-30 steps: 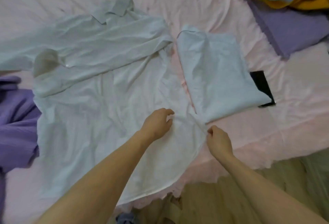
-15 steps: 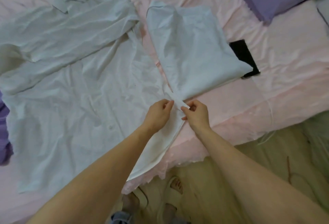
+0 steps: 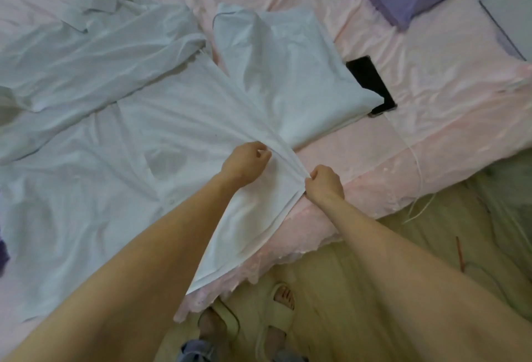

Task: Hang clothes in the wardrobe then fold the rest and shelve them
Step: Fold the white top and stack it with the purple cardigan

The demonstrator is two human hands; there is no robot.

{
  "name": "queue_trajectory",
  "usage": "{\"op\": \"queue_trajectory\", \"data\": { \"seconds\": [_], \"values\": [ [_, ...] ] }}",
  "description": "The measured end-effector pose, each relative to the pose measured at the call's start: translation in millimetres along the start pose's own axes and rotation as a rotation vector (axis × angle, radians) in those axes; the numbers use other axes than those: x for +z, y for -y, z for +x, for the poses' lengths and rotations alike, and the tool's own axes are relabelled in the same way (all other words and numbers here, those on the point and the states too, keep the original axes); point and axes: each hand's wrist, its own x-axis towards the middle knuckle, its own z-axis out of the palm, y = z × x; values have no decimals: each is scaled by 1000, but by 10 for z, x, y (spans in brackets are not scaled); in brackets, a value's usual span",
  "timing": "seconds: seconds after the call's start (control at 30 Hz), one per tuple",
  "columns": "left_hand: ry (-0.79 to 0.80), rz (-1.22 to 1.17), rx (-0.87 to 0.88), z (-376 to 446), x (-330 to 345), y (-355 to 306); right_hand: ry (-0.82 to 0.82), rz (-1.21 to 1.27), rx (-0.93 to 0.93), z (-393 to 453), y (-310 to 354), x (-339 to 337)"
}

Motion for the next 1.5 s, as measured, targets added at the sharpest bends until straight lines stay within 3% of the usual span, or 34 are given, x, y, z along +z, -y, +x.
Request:
{"op": "queue_trajectory", "data": {
  "seconds": [0.1,0.13,0.23,0.3,0.37,0.43,0.5,0.6,0.73,0.83,0.97,1.17,1.37,1.5],
  "values": [
    [-179,253,75,77,-125,283,-14,-51,-2,64,57,11],
    [-142,329,88,95,-148,417,-16,-68,21,60,51,21],
    [207,506,69,8,-140,662,-34,-48,134,54,-30,87],
    [202,475,83,-145,-102,727,-108,-41,134,-60,30,166],
    [28,317,94,-336,-88,731,-305,-159,-67,-216,71,247],
    [-120,248,34,-572,-150,811,-362,-299,-459,-409,143,328],
    [-239,200,-79,-807,-229,972,-121,-400,-817,-580,176,438],
    [-345,174,-252,-1273,-308,1309,217,-643,-1147,-876,241,705],
    [-105,383,-106,-1843,-123,1701,276,-846,-1383,-1128,247,1075],
    [22,574,76,-2010,143,1817,268,-960,-1417,-1157,185,1233],
    [-106,689,164,-1987,422,1887,173,-934,-1402,-1102,128,1377],
    [-308,614,250,-1864,564,1956,170,-840,-1412,-1068,117,1478],
    [-293,640,253,-1841,575,1987,160,-785,-1416,-1015,111,1536],
    [-298,507,245,-1808,571,1981,192,-737,-1437,-968,104,1510]
  ]
}}
